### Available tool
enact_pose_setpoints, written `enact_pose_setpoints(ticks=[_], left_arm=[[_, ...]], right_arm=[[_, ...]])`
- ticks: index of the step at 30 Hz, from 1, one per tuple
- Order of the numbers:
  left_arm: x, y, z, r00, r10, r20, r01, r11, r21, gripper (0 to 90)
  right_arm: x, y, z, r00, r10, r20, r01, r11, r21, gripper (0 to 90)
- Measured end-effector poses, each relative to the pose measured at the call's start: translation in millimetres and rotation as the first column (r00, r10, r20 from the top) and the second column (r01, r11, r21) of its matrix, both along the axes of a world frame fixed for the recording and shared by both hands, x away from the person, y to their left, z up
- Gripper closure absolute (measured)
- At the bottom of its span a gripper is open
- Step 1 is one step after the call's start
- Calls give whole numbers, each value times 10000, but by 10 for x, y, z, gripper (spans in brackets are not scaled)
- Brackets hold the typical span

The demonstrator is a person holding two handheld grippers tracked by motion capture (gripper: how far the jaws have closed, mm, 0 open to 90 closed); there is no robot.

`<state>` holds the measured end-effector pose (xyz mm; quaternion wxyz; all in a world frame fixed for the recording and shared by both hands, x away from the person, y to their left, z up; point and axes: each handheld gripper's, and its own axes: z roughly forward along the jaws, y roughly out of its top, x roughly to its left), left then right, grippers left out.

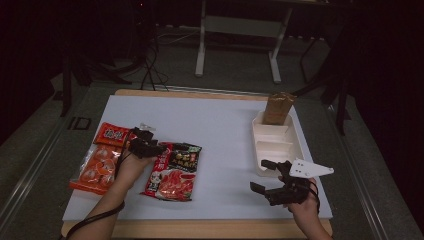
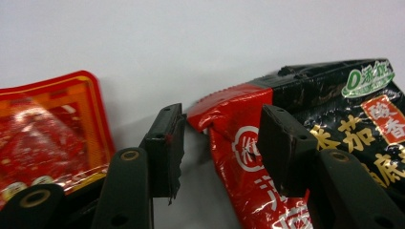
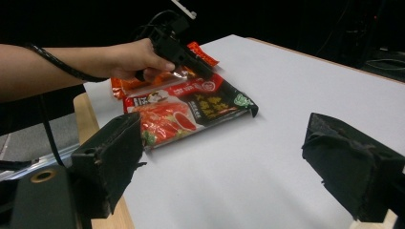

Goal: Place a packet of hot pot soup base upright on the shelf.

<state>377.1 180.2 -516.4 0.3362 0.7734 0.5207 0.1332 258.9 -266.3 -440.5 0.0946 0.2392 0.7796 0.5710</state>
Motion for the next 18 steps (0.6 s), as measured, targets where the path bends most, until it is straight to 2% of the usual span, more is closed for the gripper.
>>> enact_pose_setpoints(ticks=[2, 3, 5, 6, 8, 10, 12, 15, 18], left_arm=[[14, -24, -8, 10000, 39, 17, -39, 10000, 9, 524], [22, -38, -18, 9999, 102, 2, -102, 9998, 147, 532], [41, -44, -54, 9996, 81, -259, -77, 9998, 168, 551], [44, -50, -79, 9994, 12, -333, -1, 9994, 339, 550], [42, -24, -104, 9991, 161, -381, -163, 9999, -40, 549], [35, -25, -112, 9991, 200, -372, -202, 9998, -58, 558], [38, -47, -110, 9983, 238, -539, -239, 9997, -14, 586], [45, -96, -94, 9953, 185, -950, -160, 9995, 274, 629], [42, -158, -75, 9937, 200, -1099, -122, 9974, 710, 689]], right_arm=[[3, 0, -1, 10000, 29, 3, -29, 10000, 41, 134], [5, 1, -2, 10000, 37, -2, -37, 10000, 59, 134], [6, 3, -6, 10000, 45, -9, -45, 10000, 43, 135], [5, 4, -6, 10000, 53, -4, -53, 10000, 22, 135], [0, 5, -5, 10000, 46, 34, -46, 10000, -20, 135], [2, 5, -7, 10000, 36, 27, -36, 10000, -17, 135], [7, 8, -9, 10000, 54, -6, -54, 10000, -31, 134], [2, 17, -9, 10000, 53, 0, -53, 10000, -72, 135], [-3, 13, -1, 9999, -14, 118, 15, 10000, -72, 135]])
